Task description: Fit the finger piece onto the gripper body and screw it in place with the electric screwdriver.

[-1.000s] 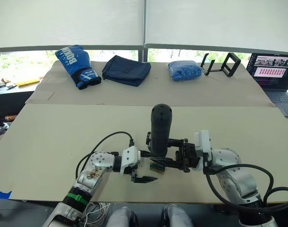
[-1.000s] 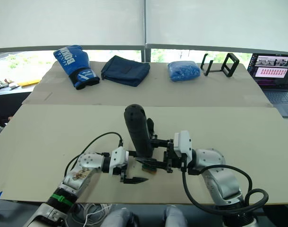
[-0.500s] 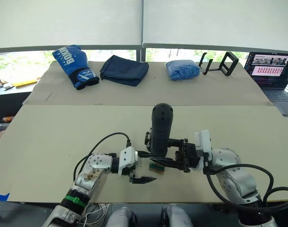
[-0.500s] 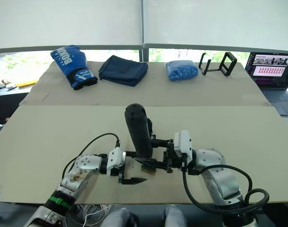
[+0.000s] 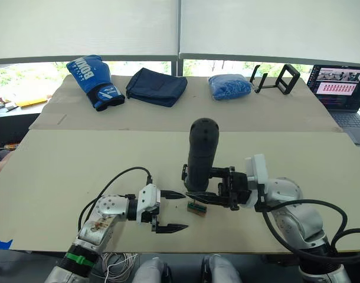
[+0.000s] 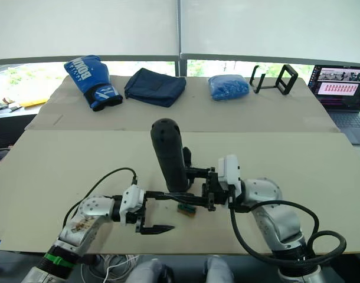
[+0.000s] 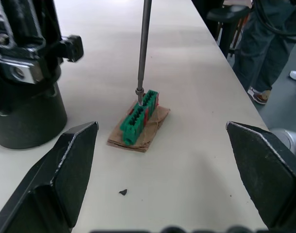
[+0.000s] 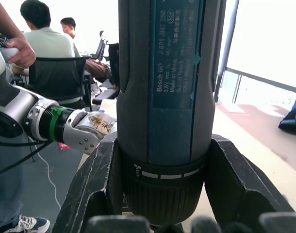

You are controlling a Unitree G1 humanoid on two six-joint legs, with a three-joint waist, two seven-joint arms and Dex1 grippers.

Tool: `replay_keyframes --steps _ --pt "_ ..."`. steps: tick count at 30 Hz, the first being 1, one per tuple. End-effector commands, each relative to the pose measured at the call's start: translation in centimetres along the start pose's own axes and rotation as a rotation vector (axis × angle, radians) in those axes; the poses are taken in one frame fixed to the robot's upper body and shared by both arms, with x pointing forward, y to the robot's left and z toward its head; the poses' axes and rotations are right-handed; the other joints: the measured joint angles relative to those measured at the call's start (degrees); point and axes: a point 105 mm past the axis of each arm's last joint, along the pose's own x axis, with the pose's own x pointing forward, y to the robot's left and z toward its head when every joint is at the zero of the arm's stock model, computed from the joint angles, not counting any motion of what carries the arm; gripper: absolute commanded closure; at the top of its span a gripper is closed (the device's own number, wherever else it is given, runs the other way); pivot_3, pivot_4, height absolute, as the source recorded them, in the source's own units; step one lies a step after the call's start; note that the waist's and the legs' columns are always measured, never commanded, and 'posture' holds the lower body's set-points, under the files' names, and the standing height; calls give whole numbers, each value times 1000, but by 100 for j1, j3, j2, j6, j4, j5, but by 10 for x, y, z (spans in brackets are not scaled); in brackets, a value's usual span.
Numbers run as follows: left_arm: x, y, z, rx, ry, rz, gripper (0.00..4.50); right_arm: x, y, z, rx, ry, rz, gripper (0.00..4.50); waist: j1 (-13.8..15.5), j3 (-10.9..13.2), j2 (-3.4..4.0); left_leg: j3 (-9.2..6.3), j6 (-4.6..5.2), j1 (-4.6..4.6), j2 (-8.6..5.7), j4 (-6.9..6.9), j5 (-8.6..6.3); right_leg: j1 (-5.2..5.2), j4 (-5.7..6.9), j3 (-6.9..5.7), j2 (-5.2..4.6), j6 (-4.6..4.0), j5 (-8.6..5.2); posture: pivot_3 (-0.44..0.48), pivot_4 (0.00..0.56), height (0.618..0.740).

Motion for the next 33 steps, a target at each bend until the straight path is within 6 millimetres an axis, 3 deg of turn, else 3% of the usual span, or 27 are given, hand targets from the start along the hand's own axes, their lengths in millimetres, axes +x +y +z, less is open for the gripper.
replay_keyframes --steps 1,9,14,18,23,33 --pt "-12 1 21 9 -74 22 47 4 2 29 -71 -68 26 2586 -3 0 0 0 0 0 0 -1 0 -1 0 0 0 0 0 0 150 740" --pt "-35 6 38 -74 -126 75 47 8 0 52 -80 -112 22 2586 -10 2 0 0 -5 -3 1 -1 3 -6 3 3 9 0 0 0 150 740" --pt "-48 25 47 -69 -169 178 47 9 -5 68 -90 -140 10 2586 3 2 0 2 -5 -5 -1 0 3 -3 1 4 14 1 0 0 150 740" --pt "-52 33 33 -41 -105 214 47 8 -6 77 -94 -144 19 2586 1 3 -1 5 -10 -3 -1 0 6 -3 2 4 22 0 0 0 150 740" --pt "-40 45 10 -10 -37 257 47 6 -7 79 -91 -132 32 2586 7 3 -1 9 -13 -5 -2 -1 8 -3 1 2 26 0 0 0 150 740" --pt "15 51 -22 -7 30 271 47 0 -2 78 -86 -123 21 2586 20 3 -4 8 -11 -5 -6 1 8 -1 1 1 24 -1 1 0 150 740"
